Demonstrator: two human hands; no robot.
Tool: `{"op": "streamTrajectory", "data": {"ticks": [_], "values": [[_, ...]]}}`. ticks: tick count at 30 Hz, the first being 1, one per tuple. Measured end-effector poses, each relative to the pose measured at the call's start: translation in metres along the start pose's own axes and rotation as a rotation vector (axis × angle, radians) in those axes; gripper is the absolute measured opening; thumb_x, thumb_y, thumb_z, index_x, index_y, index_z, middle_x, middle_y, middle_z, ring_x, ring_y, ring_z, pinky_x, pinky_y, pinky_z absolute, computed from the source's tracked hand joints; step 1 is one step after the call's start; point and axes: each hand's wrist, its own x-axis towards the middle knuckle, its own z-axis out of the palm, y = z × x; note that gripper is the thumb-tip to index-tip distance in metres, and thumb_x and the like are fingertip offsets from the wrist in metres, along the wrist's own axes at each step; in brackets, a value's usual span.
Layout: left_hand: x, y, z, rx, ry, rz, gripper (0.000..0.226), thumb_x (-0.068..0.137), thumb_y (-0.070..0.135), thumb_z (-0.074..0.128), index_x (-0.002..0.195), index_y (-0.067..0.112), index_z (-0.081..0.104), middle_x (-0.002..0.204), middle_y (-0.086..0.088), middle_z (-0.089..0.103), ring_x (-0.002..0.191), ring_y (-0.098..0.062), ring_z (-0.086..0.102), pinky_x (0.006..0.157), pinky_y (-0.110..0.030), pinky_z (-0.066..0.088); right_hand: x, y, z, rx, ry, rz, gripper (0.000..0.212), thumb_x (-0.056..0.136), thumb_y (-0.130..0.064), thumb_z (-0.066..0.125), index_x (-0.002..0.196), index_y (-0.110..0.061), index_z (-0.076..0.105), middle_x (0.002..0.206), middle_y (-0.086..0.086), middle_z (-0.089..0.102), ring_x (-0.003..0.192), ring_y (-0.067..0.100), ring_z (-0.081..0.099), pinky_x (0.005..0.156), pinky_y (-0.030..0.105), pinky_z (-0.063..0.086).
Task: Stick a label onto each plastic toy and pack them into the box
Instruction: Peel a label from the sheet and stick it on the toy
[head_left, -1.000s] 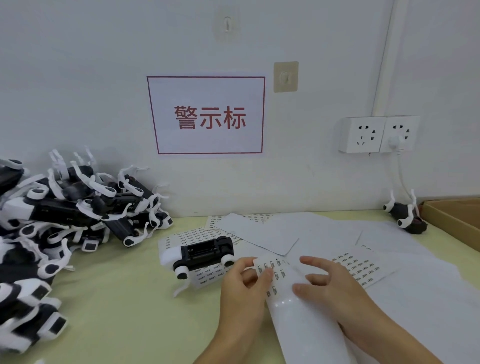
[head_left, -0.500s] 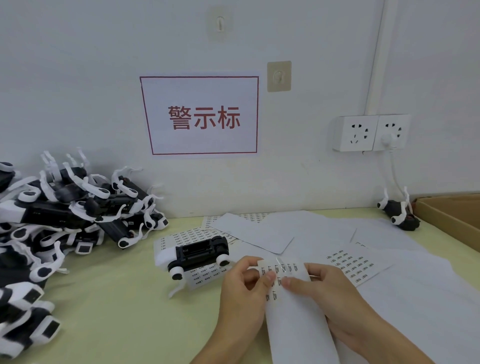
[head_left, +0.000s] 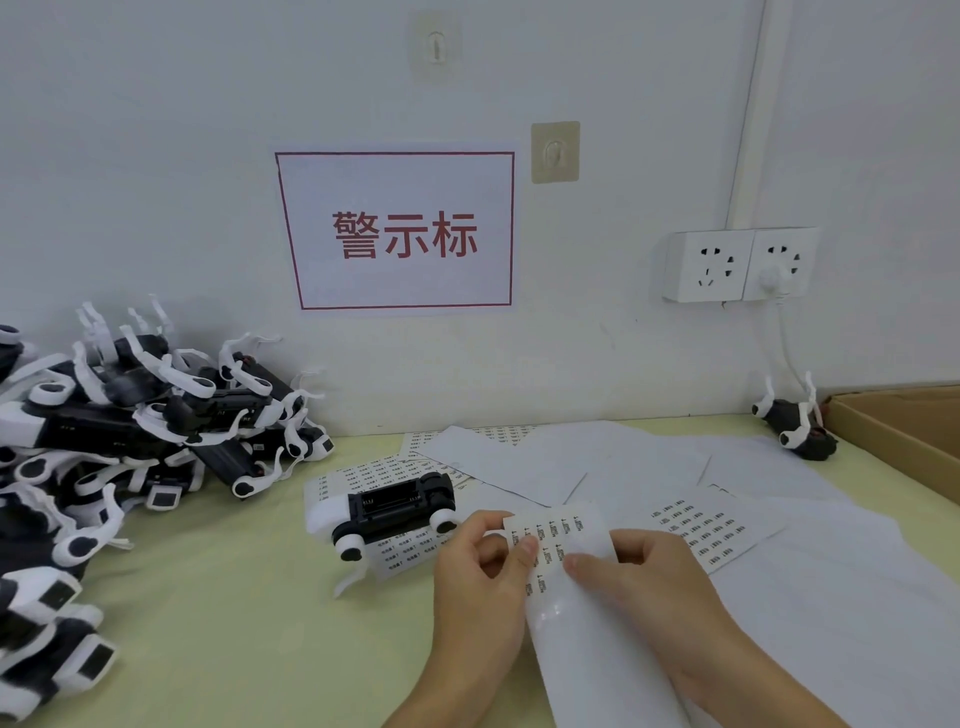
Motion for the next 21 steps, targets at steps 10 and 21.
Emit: {"op": "streamTrajectory", "data": {"ticks": [10, 21], "values": [[-0.0012, -0.0015, -0.002, 0.02, 0.052, -0.002, 0.015, 0.095, 0.013, 0.065, 0.098, 0.026, 0.059, 0.067, -0.019, 0.063, 0.061, -0.017, 0.056, 0.06, -0.029, 0.047, 0.0013, -0.0007, -0.0009, 0.02, -0.107, 0.069, 0.014, 0.09, -0.016, 0.067, 0.088, -0.012, 0.08, 0.092, 0.011, 0.077, 0.086, 0.03, 0.075, 0.087, 0.049, 0.058], [-0.0089, 0.0007, 0.0078, 0.48, 0.131, 0.431, 0.024, 0.081, 0.011, 0.079, 0.078, 0.032, 0.067, 0.112, 0.016, 0.05, 0.107, -0.002, 0.047, 0.089, -0.009, 0.034, 0.0009, -0.0013, -0.0001, -0.018, 0.037, -0.013, 0.01, 0.084, -0.016, 0.07, 0.083, -0.013, 0.079, 0.084, 0.009, 0.077, 0.084, 0.027, 0.074, 0.083, 0.048, 0.058]]}}
